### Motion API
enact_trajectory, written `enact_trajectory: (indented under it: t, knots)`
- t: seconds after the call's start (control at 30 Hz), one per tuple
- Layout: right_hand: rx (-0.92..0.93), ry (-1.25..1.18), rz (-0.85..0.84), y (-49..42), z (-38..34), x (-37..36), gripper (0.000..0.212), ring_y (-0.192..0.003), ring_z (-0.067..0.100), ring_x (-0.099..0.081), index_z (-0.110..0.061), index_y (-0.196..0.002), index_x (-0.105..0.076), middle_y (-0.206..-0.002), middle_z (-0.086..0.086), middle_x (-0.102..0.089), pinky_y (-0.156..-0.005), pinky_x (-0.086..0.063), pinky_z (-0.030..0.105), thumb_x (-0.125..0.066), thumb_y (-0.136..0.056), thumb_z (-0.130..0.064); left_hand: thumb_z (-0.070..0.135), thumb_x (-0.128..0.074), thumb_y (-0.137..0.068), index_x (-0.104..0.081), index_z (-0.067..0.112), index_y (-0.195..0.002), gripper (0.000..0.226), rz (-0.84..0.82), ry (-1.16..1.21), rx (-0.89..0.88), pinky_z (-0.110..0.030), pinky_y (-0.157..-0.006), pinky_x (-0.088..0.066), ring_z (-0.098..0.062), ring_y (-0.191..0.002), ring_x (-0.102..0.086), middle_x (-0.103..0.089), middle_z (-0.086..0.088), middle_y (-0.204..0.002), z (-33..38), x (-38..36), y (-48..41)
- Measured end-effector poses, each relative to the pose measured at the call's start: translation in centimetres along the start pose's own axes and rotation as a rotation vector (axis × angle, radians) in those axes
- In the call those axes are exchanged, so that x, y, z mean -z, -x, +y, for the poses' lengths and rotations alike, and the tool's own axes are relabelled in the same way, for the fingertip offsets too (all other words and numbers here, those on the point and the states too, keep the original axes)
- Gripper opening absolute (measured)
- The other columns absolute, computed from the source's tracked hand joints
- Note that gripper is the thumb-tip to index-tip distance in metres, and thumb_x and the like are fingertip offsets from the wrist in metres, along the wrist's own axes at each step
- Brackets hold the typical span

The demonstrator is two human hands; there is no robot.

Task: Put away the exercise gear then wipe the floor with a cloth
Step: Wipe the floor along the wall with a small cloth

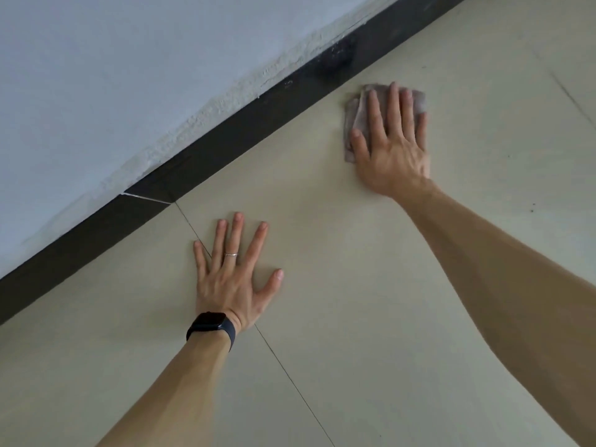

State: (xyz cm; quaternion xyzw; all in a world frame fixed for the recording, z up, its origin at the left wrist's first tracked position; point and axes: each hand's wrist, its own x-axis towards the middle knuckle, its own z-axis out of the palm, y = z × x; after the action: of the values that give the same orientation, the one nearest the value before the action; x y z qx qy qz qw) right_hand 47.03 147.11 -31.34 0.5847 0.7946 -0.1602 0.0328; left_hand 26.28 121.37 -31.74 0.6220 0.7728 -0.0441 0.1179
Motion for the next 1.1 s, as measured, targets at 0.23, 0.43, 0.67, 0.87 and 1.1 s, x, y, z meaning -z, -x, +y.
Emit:
enact_trajectory:
  t: [0.23,0.43,0.67,0.87,1.1]
  knots:
    - [0.351,0.08,-0.014,14.9,-0.5,-3.5,0.064,-0.154,0.021,0.001,-0.027,-0.16,-0.014,-0.167,0.004,-0.006,-0.124,-0.008,0.05,-0.022,-0.103,-0.056,0.07,-0.03,-0.086,-0.013,0.041,-0.156,0.078,0.018,0.072,0.017,-0.062,-0.119,-0.006,-0.019,-0.154,0.005,0.005,0.005,-0.167,0.4,0.0,0.0]
    - [-0.383,-0.126,0.082,16.4,9.5,-1.6,0.075,-0.153,0.018,0.013,-0.019,-0.159,0.004,-0.167,0.003,0.011,-0.124,0.0,0.049,-0.019,-0.102,-0.06,0.077,-0.023,-0.086,-0.002,0.047,-0.155,0.078,0.026,0.089,0.009,-0.059,-0.12,0.002,-0.017,-0.153,0.01,0.01,0.006,-0.166,0.2,-0.1,0.2]
    - [-0.071,-0.013,0.003,30.8,-1.1,-7.4,0.064,-0.151,0.015,0.022,-0.036,-0.157,0.009,-0.165,0.0,0.019,-0.123,0.009,0.042,-0.009,-0.101,-0.059,0.084,-0.025,-0.084,0.002,0.047,-0.154,0.084,0.03,0.103,-0.033,-0.061,-0.118,0.007,-0.021,-0.153,0.011,0.01,0.001,-0.166,0.1,-0.3,0.4]
    - [-0.436,-0.066,0.002,33.8,7.1,-5.2,0.065,-0.152,0.016,0.018,-0.037,-0.157,0.008,-0.165,0.0,0.019,-0.124,0.003,0.043,-0.012,-0.1,-0.062,0.083,-0.016,-0.086,0.01,0.043,-0.155,0.084,-0.081,0.031,-0.18,-0.059,-0.119,0.007,-0.019,-0.151,0.02,0.022,0.0,-0.164,-3.0,0.2,3.2]
    - [-0.538,-0.158,0.085,39.5,-1.7,-9.6,0.067,-0.15,0.021,0.025,-0.03,-0.158,0.01,-0.164,0.008,0.022,-0.122,0.012,0.045,-0.015,-0.102,-0.057,0.068,-0.016,-0.091,-0.011,0.036,-0.158,0.075,0.056,0.122,-0.146,-0.063,-0.118,-0.005,-0.026,-0.153,0.001,-0.002,-0.003,-0.167,-5.1,-3.5,13.9]
